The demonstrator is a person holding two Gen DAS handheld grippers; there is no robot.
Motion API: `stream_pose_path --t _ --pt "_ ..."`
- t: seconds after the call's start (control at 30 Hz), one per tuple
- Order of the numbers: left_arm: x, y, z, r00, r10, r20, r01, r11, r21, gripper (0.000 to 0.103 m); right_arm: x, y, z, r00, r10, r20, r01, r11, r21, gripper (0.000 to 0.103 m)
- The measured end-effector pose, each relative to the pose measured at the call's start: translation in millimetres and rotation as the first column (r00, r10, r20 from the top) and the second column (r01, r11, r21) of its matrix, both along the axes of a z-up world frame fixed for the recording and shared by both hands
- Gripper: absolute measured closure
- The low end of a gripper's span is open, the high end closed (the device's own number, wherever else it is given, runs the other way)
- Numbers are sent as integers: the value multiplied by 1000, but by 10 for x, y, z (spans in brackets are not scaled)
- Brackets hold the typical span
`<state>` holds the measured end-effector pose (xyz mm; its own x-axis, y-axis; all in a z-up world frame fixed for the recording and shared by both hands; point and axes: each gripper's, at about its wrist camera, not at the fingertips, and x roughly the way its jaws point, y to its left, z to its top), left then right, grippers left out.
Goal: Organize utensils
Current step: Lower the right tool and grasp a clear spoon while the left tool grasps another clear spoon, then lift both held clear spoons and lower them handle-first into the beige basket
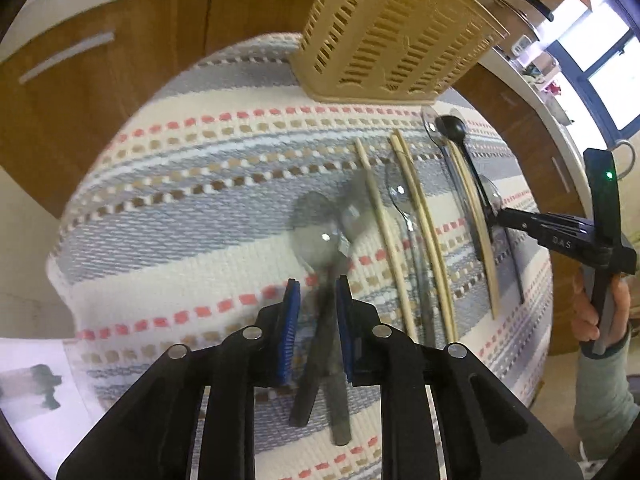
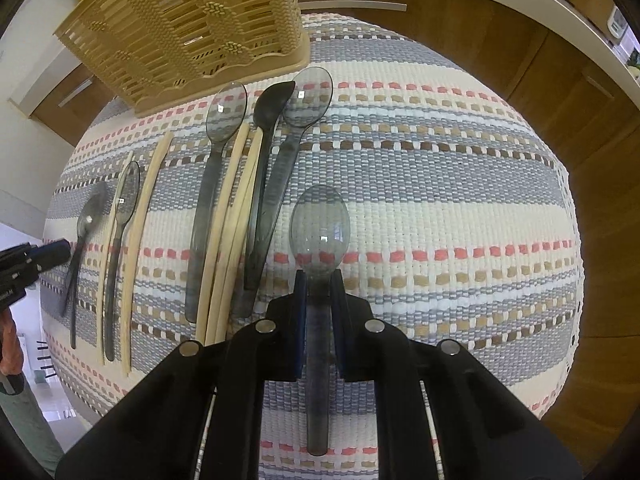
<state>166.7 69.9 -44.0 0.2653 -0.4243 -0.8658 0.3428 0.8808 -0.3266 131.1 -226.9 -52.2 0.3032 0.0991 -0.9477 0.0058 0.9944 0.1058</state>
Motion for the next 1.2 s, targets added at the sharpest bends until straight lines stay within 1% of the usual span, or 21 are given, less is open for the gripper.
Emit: stream_pose_path --t 0.07,0.13,0.2,0.27,0.33,0.4,0.43,0.47,0.53,0.6,0.67,0.73,0.8,0.83,0.87,0.93,0.97,1.03,1.07,1.13,1.2 --pt "33 32 60 1000 5 4 -5 1000 4 87 -1 -19 -3 1000 4 0 -4 1000 -16 93" --pt "29 -43 96 1000 -20 15 20 1000 5 86 -10 -17 5 1000 7 0 -7 1000 -23 93" --pt "-2 -127 153 998 -54 35 54 999 4 73 -2 -28 1 1000 7 -2 -7 1000 -14 93" --pt "-69 -270 203 992 -102 74 99 994 39 72 -10 -46 -8 1000 12 -6 -12 1000 -17 93" --pt "-122 -440 205 983 -154 98 143 983 116 72 -20 -49 -10 1000 19 -8 -19 999 -29 93" --pt "-147 -610 144 976 -191 109 160 957 244 73 -27 -34 -10 1000 27 -6 -27 999 -41 93" --pt "-155 -659 119 972 -205 111 167 945 281 73 -29 -27 -9 999 32 -4 -32 998 -47 93" --pt "-159 -726 67 969 -225 100 182 928 326 73 -30 -20 -9 999 35 -3 -36 998 -50 93" --pt "-168 -778 61 964 -242 110 189 915 358 75 -31 -6 -11 999 43 1 -43 998 -53 93" --pt "-155 -828 38 965 -250 79 206 909 362 91 -40 21 -9 998 56 6 -56 997 -59 93" --pt "-166 -882 33 962 -258 89 206 900 385 93 -63 72 -3 997 81 13 -80 994 -70 93" --pt "-174 -902 42 962 -253 102 194 897 398 93 -96 103 2 995 101 22 -99 994 -50 93" --pt "-172 -892 90 965 -235 118 176 911 374 93 -131 105 25 994 105 41 -104 994 -30 93" --pt "-193 -916 125 967 -217 130 161 924 346 93 -157 87 50 993 102 54 -102 995 -3 93" --pt "-196 -872 224 969 -193 156 141 946 294 93 -183 76 82 993 99 67 -101 995 22 93" --pt "-228 -802 395 966 -165 199 122 969 214 93 -249 24 229 988 96 118 -105 992 74 93" --pt "-238 -751 528 962 -143 231 108 981 158 93 -275 3 326 984 100 149 -113 990 86 93" --pt "-260 -662 777 947 -89 310 72 995 66 93 -320 -23 497 973 111 202 -135 985 107 93" --pt "-287 -623 922 931 -66 358 63 998 18 93 -347 -22 624 963 121 242 -153 981 120 93" --pt "-327 -590 1105 912 -29 409 53 998 -46 93 -378 -19 811 946 130 297 -176 975 134 93" --pt "-362 -555 1329 884 14 467 40 994 -105 93 -394 -2 1054 917 140 373 -208 967 148 93"
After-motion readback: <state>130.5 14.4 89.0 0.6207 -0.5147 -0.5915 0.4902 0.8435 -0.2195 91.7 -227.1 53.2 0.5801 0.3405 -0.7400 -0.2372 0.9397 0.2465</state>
